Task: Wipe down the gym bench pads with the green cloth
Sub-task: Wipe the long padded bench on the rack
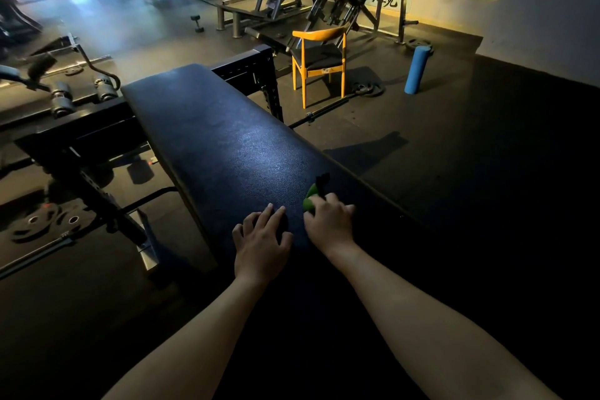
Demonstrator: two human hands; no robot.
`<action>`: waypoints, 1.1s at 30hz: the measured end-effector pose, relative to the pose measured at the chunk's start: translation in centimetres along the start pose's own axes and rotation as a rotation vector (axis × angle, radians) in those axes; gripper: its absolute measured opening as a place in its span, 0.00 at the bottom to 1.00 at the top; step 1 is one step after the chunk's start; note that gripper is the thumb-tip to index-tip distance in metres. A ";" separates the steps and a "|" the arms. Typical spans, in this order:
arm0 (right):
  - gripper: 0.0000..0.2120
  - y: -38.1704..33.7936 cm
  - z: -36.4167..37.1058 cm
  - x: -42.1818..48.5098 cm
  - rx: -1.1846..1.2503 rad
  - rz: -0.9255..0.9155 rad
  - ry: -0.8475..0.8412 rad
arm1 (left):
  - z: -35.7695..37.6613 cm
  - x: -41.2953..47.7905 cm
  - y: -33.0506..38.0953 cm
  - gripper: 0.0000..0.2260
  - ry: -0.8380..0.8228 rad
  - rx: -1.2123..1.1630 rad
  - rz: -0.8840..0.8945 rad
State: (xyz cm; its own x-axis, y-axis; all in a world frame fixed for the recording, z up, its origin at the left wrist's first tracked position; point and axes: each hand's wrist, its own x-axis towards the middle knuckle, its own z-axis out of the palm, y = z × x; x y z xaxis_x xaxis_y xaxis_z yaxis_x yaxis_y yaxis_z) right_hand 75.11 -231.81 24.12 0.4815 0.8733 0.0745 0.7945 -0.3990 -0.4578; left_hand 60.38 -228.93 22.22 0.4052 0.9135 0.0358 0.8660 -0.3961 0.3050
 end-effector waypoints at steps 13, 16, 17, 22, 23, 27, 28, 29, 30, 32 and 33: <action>0.18 2.7 -2.3 2.7 -0.038 0.104 -0.001 | -1.0 -2.4 -2.8 0.29 0.139 -0.239 -0.018; 0.14 1.6 -1.4 2.2 -0.039 0.132 -0.076 | -0.8 -3.8 -4.9 0.27 0.140 -0.209 -0.198; 0.13 0.9 -1.0 1.8 -0.018 0.121 -0.075 | -0.7 -4.2 -5.4 0.27 0.125 -0.211 -0.249; 0.10 -3.5 1.3 -1.1 0.015 -0.007 -0.061 | -0.5 -5.1 -5.4 0.28 0.114 -0.261 -0.295; 0.10 -4.2 1.7 -1.6 0.015 -0.030 -0.066 | -0.5 -5.1 -5.3 0.28 0.121 -0.263 -0.297; 0.12 -6.6 3.2 -3.6 0.010 -0.114 -0.093 | -0.4 -5.2 -5.2 0.28 0.103 -0.309 -0.288; 0.12 -7.0 3.5 -4.0 0.015 -0.136 -0.102 | -0.4 -5.2 -5.2 0.28 0.101 -0.317 -0.283; 0.13 -7.4 3.7 -4.3 0.030 -0.158 -0.114 | -0.5 -5.2 -5.3 0.27 0.098 -0.321 -0.278; 0.13 -7.7 3.7 -4.5 0.044 -0.184 -0.132 | -0.6 -5.2 -5.4 0.27 0.097 -0.324 -0.272; 0.16 -7.9 3.6 -4.6 0.042 -0.265 -0.175 | -0.8 -5.3 -6.0 0.25 0.095 -0.356 -0.247; 0.16 -7.7 3.3 -4.3 0.029 -0.302 -0.184 | -1.0 -5.4 -6.4 0.24 0.094 -0.383 -0.231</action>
State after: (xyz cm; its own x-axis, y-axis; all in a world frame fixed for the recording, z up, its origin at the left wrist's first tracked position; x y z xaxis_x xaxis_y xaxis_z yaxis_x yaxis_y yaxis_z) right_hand 65.72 -231.55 24.44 0.1497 0.9874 0.0511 0.8787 -0.1092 -0.4648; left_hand 52.39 -231.20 21.01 0.1704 0.9854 0.0063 0.7525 -0.1342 0.6448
